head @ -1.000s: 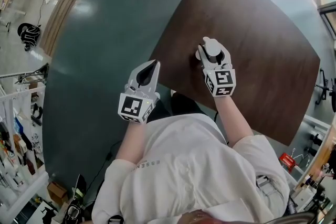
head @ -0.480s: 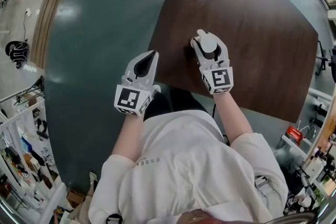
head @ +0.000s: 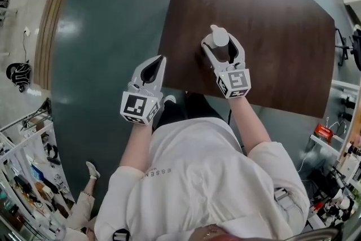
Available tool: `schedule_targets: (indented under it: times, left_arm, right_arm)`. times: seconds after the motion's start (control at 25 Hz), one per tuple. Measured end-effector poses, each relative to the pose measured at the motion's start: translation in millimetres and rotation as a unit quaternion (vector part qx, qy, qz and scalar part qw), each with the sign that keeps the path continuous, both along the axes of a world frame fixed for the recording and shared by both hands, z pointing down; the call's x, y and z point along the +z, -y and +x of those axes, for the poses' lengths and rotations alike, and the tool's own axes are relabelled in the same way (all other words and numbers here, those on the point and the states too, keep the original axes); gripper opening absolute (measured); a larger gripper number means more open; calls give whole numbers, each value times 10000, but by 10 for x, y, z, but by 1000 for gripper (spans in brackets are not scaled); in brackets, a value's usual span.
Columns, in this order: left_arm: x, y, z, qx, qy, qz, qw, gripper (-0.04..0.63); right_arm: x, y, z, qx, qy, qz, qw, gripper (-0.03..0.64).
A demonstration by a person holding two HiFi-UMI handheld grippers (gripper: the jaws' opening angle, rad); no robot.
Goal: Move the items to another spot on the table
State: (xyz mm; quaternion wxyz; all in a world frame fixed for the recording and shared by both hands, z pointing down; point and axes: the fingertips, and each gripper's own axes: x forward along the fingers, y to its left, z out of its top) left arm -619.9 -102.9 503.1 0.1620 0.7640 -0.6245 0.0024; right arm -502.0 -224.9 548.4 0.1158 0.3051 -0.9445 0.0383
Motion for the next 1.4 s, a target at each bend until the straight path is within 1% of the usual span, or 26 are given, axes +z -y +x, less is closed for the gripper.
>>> schedule_targets:
  times: [0.2,0.32,0.36,0.4,0.44,0.48,0.52,0.68,0.84,0.92,1.0,1.12,1.2,1.4]
  left_arm:
    - [-112,19,-7,124,23,123,9998,9]
    - [-182,55,35,272,9,274,9993,9]
    - [-215,61,50,322,1,334,9989,9]
    - [-254,62,72,366,-1,392,9986,11]
    - [-300,58,100,405,2,447,9982,9]
    - [-350,51,134,439,7,499,9978,9]
    - [-401,41,171,475,15,551,9974,9]
    - [-588,-6,321,651,-5,725,9952,9]
    - [-731,-157,372,871,-41,865,9924,9]
    - [-746,-240,413,998,-103,850,9913,9]
    - [-692,-328,504,1173,-171,755,9901,9]
    - [-574,-456,667,1383,-175,608,9884,9]
    - [-524,-555,773,1400,-202,576,9883,9]
    - [-536,-767,1070,1363,-196,647,9884,9]
  right_arm:
    - [-145,12,206,425,128,-108,9990,324]
    - [-306,-53,348,665,137,71,9977,319]
    - [-361,-96,380,720,102,149,9972,307]
    - [-423,-145,414,769,74,217,9968,266]
    - [-492,-194,454,818,66,274,9962,158]
    - [-565,-239,496,870,78,322,9957,27]
    - [-635,-279,537,915,97,360,9951,-9]
    - [-829,-420,675,1022,153,486,9935,-9]
    - [-939,-655,789,1206,232,516,9911,-9]
    - [-944,-785,876,1362,207,474,9893,-9]
    - [-899,-920,1004,1574,176,379,9867,-9]
    - [-793,-1122,1211,1850,213,173,9824,-9]
    - [-731,-1266,1346,1923,225,83,9810,-9]
    - [-691,-1537,1691,1960,233,35,9803,-9]
